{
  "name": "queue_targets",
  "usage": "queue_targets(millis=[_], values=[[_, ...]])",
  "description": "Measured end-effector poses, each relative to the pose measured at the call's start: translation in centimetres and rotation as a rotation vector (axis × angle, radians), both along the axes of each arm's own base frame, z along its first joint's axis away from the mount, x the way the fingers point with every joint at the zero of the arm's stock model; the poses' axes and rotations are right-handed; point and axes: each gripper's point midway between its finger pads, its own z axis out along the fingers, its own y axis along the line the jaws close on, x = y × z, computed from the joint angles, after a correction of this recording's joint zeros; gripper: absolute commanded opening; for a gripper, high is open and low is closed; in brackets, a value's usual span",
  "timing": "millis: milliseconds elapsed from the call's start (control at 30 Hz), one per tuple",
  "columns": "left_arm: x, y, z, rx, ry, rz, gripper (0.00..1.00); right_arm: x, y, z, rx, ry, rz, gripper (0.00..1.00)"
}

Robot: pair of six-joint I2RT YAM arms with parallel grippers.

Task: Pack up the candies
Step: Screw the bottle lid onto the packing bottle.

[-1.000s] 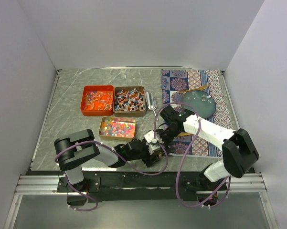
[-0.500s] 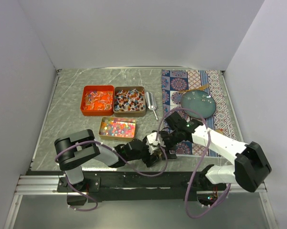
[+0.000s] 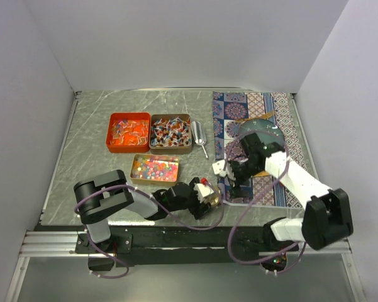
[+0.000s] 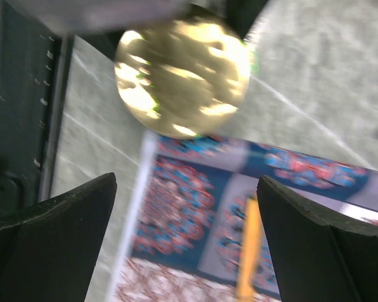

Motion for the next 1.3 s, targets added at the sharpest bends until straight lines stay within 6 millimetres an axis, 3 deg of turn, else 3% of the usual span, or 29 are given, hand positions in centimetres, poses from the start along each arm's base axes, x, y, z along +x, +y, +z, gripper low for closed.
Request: queue_targets(millis=[100,300,933,1100,1300], values=[[0.0,-0.1,0.0,0.0,-0.001,0.0,0.01,1.7,0.1,1.0,0.019,-0.006,0.062,1.0],[-0.3,0.0,0.1,0.008,-0.003,-0.003,0.01,2.3,1.7,1.0,0.071,0.043,0.251,1.0],[-0.8,0.4,0.2,0.036,-0.024,-0.015,0.01,-1.1,5.5,-0.9,0.058,0.084,0.583,1.0],[-0.8,0.4,0.2,0.036,-0.024,-0.015,0.01,-2.1,5.8,-1.3,0.025,0.085,0.639,1.0],[-0.8,0.4,0.2,0.034,-0.022,-0.013,0.01,-2.0,6.0,-1.9,0.008,0.061,0.658,1.0]])
